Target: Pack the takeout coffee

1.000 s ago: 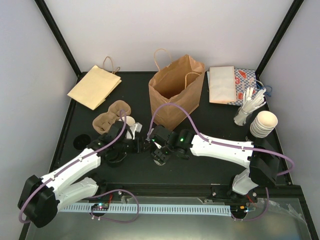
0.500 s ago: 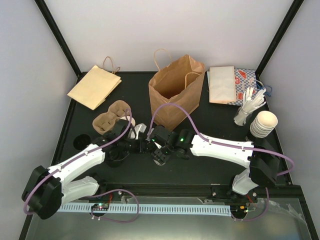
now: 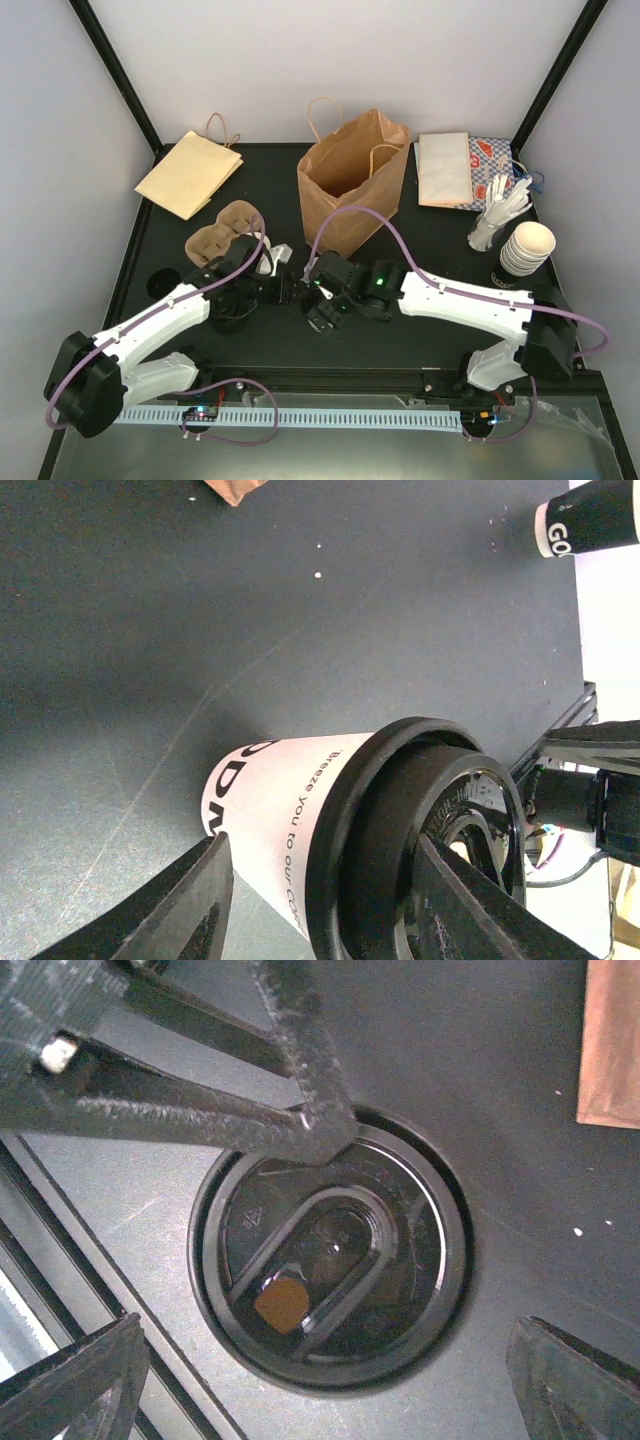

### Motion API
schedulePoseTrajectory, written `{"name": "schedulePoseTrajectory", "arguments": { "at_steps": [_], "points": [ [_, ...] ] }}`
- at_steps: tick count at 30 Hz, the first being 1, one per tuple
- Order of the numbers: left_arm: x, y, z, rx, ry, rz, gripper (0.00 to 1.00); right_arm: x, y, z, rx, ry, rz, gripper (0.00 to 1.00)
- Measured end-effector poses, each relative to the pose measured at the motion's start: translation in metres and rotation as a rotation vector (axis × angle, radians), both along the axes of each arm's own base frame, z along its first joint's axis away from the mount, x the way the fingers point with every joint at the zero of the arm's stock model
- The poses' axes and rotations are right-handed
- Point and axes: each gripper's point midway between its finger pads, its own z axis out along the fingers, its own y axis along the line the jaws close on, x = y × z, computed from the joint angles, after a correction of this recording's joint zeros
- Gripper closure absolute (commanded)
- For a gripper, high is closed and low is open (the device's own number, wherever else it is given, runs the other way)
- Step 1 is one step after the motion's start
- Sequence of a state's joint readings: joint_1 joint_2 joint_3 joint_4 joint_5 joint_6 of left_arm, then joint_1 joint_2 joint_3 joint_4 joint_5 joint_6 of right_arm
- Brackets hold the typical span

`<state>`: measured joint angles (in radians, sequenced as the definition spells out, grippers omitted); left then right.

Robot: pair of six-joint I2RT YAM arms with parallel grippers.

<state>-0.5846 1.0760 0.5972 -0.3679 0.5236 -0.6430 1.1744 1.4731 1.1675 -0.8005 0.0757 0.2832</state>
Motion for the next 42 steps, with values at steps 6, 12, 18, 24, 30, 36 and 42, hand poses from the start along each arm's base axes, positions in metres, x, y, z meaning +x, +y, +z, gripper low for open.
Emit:
{"name": "schedulePoseTrajectory", "arguments": {
  "at_steps": [6,12,18,24,30,36,42],
  "points": [
    [0.004,0.005,0.007,0.044,-0.012,0.009,0.36,0.004,-0.013,0.013,0.041,-0.004,-0.041,0.0],
    [0.011,0.011,0.03,0.095,-0.095,0.01,0.02,0.02,-0.036,0.022,0.089,-0.002,-0.127,0.0],
    [-0.001,0.013,0.043,0.174,-0.191,-0.035,0.01,0.044,-0.077,0.032,0.181,-0.014,-0.266,0.02],
    [-0.021,-0.007,0.062,0.245,-0.332,-0.164,0.01,0.049,-0.093,0.017,0.256,0.063,-0.349,0.14],
    [-0.031,-0.037,0.067,0.351,-0.383,-0.288,0.01,0.045,-0.099,-0.005,0.343,0.202,-0.402,0.16],
    [-0.022,-0.042,0.038,0.524,-0.32,-0.313,0.01,0.038,-0.092,0.0,0.427,0.245,-0.385,0.16],
    [-0.03,-0.041,0.021,0.622,-0.292,-0.36,0.01,0.034,-0.091,-0.006,0.455,0.273,-0.396,0.16]
  ]
}}
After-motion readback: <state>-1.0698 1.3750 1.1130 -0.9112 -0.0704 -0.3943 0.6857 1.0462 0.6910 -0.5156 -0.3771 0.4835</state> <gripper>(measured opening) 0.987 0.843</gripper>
